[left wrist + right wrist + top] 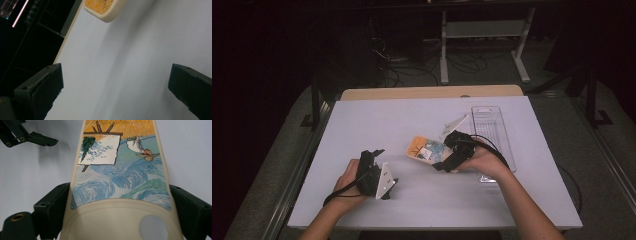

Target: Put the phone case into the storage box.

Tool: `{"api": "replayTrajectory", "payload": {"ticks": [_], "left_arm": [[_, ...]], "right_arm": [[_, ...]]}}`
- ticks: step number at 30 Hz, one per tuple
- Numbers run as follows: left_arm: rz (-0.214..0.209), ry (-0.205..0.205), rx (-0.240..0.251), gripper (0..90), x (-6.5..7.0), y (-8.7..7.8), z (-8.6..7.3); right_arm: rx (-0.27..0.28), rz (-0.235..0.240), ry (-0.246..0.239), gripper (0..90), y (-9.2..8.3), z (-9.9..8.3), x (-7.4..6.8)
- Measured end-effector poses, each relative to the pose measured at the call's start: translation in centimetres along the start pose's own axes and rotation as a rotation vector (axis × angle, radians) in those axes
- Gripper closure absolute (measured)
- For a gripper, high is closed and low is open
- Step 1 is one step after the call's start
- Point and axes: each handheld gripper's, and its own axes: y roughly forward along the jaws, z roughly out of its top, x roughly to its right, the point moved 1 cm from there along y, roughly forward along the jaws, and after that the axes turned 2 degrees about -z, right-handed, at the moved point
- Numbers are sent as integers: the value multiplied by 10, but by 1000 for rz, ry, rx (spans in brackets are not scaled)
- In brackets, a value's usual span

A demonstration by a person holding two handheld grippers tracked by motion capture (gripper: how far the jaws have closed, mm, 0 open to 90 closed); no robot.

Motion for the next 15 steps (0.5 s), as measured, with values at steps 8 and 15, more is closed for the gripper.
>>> {"api": "replayTrajectory", "payload": {"ticks": [8,15], "left_arm": [[51,73,-13,0,2,-1,2],[91,122,-2,0,6,0,4]], "right_arm": [[0,0,-2,103,0,0,0],[1,-2,-2,104,0,0,0]]}}
